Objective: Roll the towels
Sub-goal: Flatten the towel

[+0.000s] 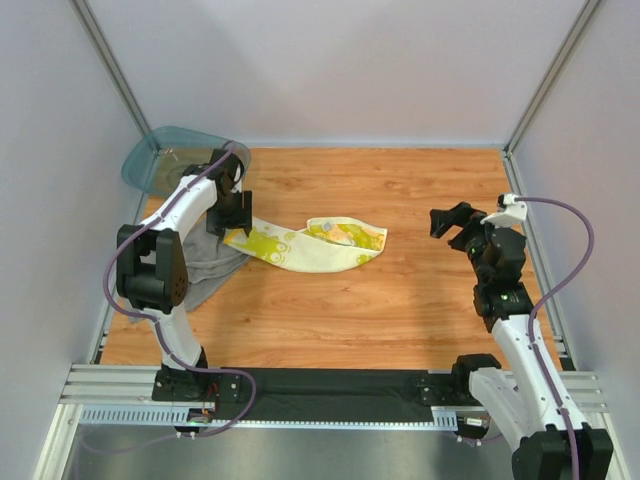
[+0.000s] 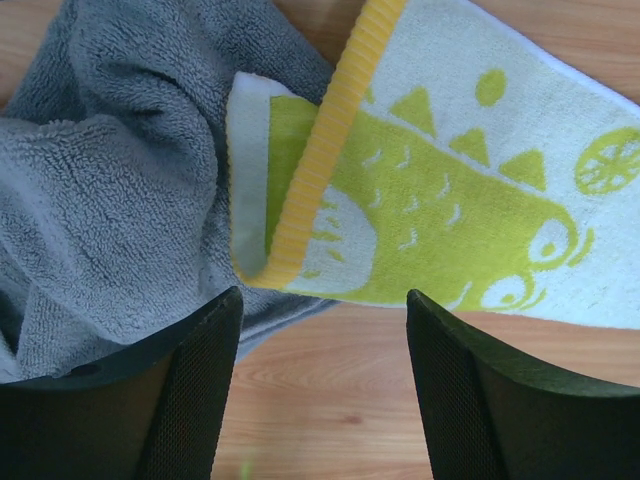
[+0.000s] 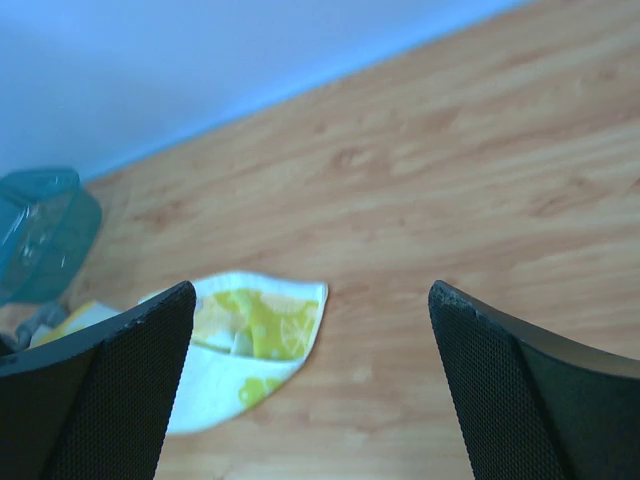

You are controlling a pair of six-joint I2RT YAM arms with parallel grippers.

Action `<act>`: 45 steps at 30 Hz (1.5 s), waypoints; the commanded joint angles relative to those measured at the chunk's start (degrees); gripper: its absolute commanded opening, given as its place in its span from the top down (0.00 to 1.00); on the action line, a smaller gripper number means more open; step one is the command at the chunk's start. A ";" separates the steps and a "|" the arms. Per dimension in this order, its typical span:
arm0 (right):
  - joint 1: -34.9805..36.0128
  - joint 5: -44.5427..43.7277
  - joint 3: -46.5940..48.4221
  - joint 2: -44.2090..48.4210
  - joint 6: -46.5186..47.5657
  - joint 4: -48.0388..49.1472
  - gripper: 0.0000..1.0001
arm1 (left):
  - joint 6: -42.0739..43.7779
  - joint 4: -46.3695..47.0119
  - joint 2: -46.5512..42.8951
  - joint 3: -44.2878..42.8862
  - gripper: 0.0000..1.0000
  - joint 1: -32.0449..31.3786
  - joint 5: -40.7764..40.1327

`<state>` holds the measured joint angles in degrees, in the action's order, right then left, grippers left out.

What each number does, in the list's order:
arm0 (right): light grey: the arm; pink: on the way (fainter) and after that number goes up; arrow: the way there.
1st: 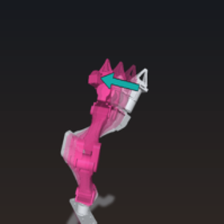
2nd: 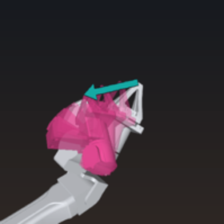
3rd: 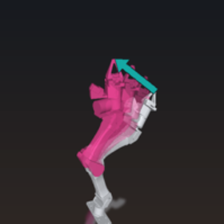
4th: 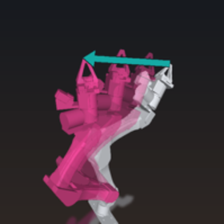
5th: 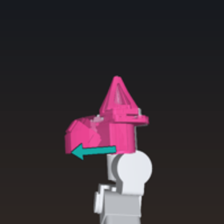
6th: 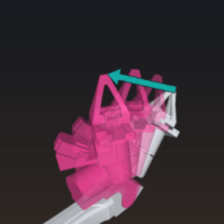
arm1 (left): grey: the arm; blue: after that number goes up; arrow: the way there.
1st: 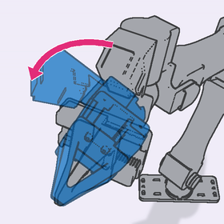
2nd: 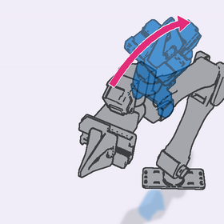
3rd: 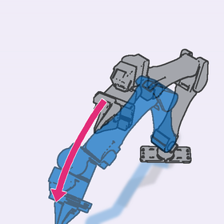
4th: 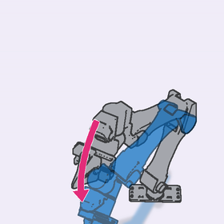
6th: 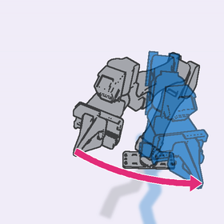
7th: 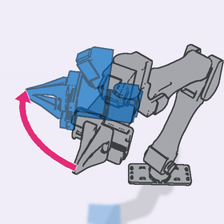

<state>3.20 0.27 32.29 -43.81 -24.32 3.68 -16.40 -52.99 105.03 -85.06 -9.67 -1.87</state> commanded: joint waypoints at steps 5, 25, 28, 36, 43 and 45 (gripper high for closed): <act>0.14 11.50 0.23 -3.03 -5.92 -10.80 0.00 | 0.23 -1.76 1.84 -2.39 0.27 -0.17 -1.74; 0.14 13.96 -2.06 -2.95 -5.57 -10.01 0.00 | 1.37 0.35 5.27 -5.82 0.21 -0.17 -2.17; 0.23 14.05 -2.23 -3.12 -5.65 -9.92 0.00 | 1.46 0.26 6.23 -5.82 0.21 -0.17 -1.91; 0.23 14.14 -2.15 -4.09 -5.31 -10.01 0.00 | 1.90 -0.36 8.78 -5.91 0.38 -0.17 0.54; 0.22 14.14 -2.15 -2.95 -4.07 -11.50 0.03 | 1.64 0.26 6.94 -5.47 1.00 -0.52 4.50; 0.23 15.01 -2.06 -3.38 -3.72 -12.03 0.05 | 1.99 0.17 4.40 -5.12 1.00 -1.13 5.29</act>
<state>3.25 13.72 29.95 -47.83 -28.97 -7.53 -15.22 -52.88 113.97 -88.99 -9.82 0.62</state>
